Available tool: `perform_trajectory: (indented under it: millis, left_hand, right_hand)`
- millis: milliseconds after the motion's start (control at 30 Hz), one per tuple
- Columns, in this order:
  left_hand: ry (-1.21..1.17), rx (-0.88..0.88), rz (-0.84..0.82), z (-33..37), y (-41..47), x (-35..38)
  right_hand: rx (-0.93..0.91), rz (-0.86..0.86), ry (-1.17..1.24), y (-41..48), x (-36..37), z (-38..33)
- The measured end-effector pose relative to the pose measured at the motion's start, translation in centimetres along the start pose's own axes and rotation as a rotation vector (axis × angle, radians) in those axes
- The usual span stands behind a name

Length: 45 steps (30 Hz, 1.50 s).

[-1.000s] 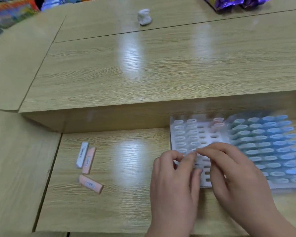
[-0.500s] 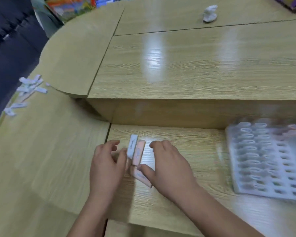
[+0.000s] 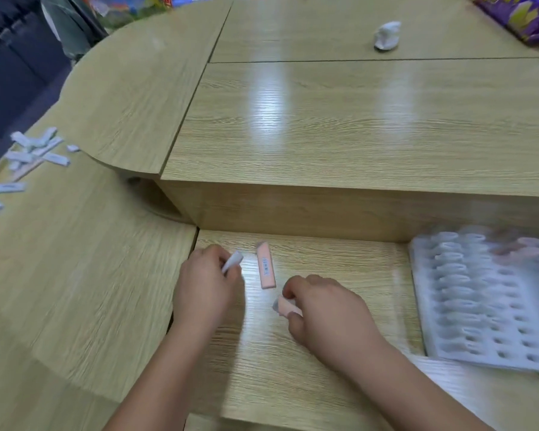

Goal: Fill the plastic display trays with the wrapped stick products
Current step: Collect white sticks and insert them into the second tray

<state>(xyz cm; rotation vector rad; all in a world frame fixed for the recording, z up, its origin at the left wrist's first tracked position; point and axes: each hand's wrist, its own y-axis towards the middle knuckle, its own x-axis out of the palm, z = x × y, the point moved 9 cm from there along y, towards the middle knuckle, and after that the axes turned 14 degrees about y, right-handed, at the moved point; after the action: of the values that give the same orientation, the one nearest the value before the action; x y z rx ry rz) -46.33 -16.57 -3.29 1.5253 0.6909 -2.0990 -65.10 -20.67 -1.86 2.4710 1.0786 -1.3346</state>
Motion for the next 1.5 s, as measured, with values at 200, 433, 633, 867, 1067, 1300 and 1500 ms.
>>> perform_trajectory:
  millis: [200, 433, 633, 867, 1067, 1300, 1500]
  left_hand:
    - [-0.044, 0.068, 0.036, 2.1, -3.4, -3.1]
    - [-0.158, 0.410, -0.100, 14.8, -10.5, -4.1]
    - [-0.161, 0.569, -0.159, 24.1, -13.6, -3.7]
    - [-0.142, 0.589, -0.107, 28.8, -14.8, -2.1]
    - [-0.161, 0.644, -0.094, 31.1, -14.9, -1.0]
    - [-0.132, 0.757, 0.076, 30.4, -16.9, -2.0]
    - [-0.073, 0.674, 0.033, 28.7, -17.4, -0.1]
  right_hand:
    - [0.012, -0.020, 0.130, -2.1, -1.4, 0.8]
    - [0.116, 0.239, 0.543, -10.9, -11.4, 5.5]
    - [0.177, 0.483, 0.401, -17.2, -21.5, 13.8]
    - [0.188, 0.542, 0.207, -14.8, -24.3, 19.0]
    - [0.139, 0.412, 0.089, -11.1, -23.0, 20.3]
    - [0.060, 0.453, 0.039, -10.8, -23.6, 21.4]
    - [-0.044, 0.461, -0.076, -10.1, -23.4, 20.0]
